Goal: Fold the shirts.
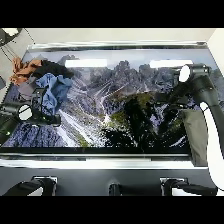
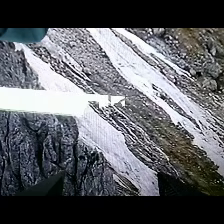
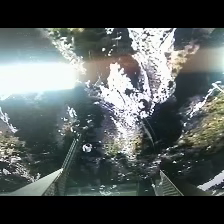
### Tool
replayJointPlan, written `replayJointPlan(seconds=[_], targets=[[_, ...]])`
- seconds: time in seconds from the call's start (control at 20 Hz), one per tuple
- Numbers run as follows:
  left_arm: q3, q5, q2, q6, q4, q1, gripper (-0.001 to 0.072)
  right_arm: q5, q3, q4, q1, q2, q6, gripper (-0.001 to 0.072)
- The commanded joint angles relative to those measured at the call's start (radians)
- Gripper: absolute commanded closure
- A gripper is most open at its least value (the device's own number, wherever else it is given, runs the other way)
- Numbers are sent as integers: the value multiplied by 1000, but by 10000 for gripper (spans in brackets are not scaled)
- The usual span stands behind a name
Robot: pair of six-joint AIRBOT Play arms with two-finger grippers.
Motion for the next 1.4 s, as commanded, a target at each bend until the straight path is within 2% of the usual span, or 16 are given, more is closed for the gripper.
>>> replayJointPlan(seconds=[0.0, 0.35, 0.55, 0.8, 0.85, 1.0, 1.05, 1.15, 1.35], targets=[[0, 0, 1, 0, 0, 0, 32, 0, 0, 0, 0, 0, 0, 30], [0, 11, 0, -1, -16, -1, 32, -10, 0, 3, 0, 0, 1, 30], [-1, 136, -3, -2, -39, -2, 31, -47, 0, -1, 0, 0, 0, 26], [0, 199, -2, -16, -76, -2, 32, -100, 0, -36, 0, -1, 0, 16], [-1, 227, -3, -16, -75, -2, 32, -123, 0, -44, 0, -1, 0, 15], [26, 446, -18, -15, -59, 11, 17, -179, 0, -52, 0, -1, 0, 19], [80, 464, -53, -15, -59, 40, 17, -185, 0, -53, 0, -2, 0, 19], [276, 394, -185, -15, -60, 129, 16, -193, 0, -53, 0, -2, 0, 19], [740, 56, -534, -15, -63, 286, 13, -181, 0, -48, 0, -2, 0, 20]])
